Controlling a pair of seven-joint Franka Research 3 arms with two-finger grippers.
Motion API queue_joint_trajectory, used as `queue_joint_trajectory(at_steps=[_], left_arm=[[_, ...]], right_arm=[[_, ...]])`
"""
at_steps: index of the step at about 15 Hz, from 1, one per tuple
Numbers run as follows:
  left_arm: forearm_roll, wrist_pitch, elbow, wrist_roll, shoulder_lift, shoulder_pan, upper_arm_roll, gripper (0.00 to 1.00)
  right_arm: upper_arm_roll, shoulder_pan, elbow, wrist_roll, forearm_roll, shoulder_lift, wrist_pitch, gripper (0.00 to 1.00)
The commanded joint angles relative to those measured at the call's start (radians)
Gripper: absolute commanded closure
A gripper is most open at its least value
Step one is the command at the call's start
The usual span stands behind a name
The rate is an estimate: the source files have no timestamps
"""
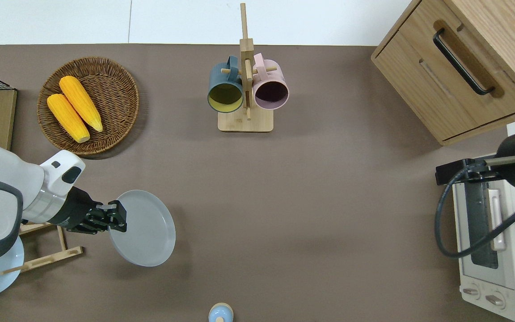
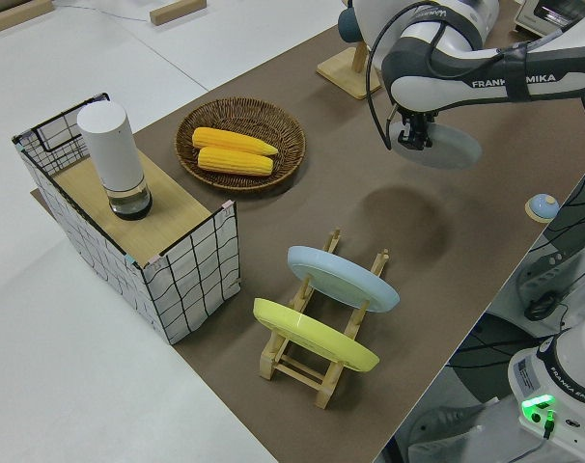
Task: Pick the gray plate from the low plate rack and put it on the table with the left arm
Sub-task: 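Lower the gray plate flat onto the table beside the rack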
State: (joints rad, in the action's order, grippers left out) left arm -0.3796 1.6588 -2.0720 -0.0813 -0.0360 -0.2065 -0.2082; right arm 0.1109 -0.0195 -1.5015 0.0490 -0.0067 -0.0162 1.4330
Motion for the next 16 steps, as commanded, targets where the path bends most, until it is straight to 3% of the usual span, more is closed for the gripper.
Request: queue_joint_trajectory(at_steps=[1, 9, 10, 12, 14, 16], left_arm=[[-0.01, 0.067, -0.039, 0.018, 0.027, -0.013, 0.016, 0.96], [-0.001, 0.124, -0.069, 0.015, 0.039, -0.013, 0.035, 0.92], [-0.001, 0.124, -0.069, 0.014, 0.039, -0.013, 0.035, 0.85], [0.013, 0.125, -0.069, 0.018, 0.039, -0.011, 0.035, 0.39], [0.016, 0.125, -0.068, 0.018, 0.039, -0.011, 0.035, 0.08], [0.033, 0.124, -0.068, 0.017, 0.038, -0.011, 0.035, 0.02]], right_arm=[[0.018, -0.025, 0.007, 0.009, 0.019, -0.002, -0.016, 0.011], [0.018, -0.025, 0.007, 0.009, 0.019, -0.002, -0.016, 0.013], [0.018, -0.025, 0.007, 0.009, 0.019, -0.002, -0.016, 0.013], [0.018, -0.025, 0.007, 0.009, 0.019, -0.002, -0.016, 0.013], [0.018, -0.025, 0.007, 0.009, 0.019, -0.002, -0.016, 0.011], [0.018, -0.025, 0.007, 0.009, 0.019, -0.002, -0.016, 0.013]])
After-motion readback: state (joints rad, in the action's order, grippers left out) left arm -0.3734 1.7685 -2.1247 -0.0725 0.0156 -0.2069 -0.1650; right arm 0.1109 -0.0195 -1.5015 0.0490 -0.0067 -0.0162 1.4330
